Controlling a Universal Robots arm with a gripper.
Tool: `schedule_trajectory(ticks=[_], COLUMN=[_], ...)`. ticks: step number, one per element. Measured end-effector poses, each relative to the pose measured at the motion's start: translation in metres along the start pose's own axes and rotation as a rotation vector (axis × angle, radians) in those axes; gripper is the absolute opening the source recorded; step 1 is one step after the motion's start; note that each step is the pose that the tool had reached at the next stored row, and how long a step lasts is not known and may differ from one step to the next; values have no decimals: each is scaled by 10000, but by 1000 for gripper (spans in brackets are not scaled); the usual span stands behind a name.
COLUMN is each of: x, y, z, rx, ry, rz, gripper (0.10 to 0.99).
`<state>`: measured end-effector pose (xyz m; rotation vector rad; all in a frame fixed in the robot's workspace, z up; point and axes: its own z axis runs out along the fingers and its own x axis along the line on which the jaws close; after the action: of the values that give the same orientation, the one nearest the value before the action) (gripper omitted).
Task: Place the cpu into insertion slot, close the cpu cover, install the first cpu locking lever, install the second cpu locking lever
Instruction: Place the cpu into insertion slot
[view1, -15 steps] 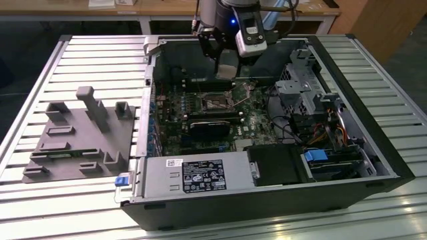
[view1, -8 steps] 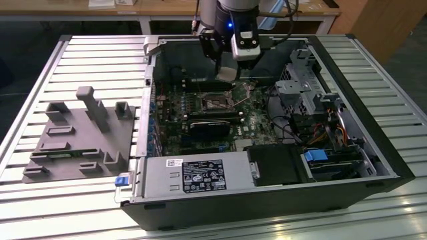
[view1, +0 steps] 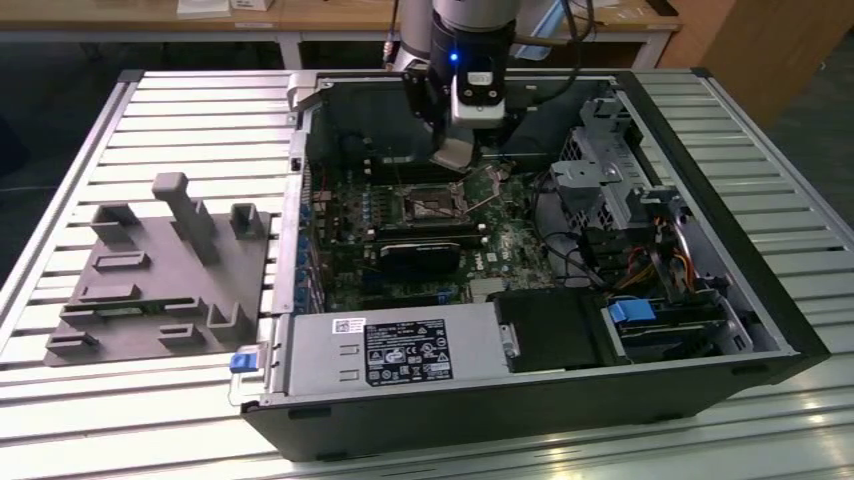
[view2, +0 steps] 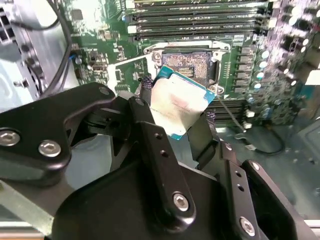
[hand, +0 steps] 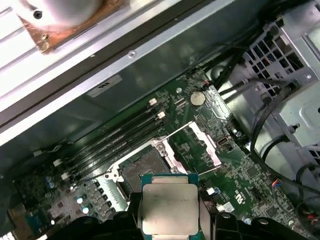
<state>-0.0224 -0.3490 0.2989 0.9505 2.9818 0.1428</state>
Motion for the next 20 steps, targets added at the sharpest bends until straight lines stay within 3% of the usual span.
schedule_trajectory(ticks=[20], x=[-3], y=[-16], z=[171], rx=[-70], ry=[-325], rz=[3625], gripper=[537])
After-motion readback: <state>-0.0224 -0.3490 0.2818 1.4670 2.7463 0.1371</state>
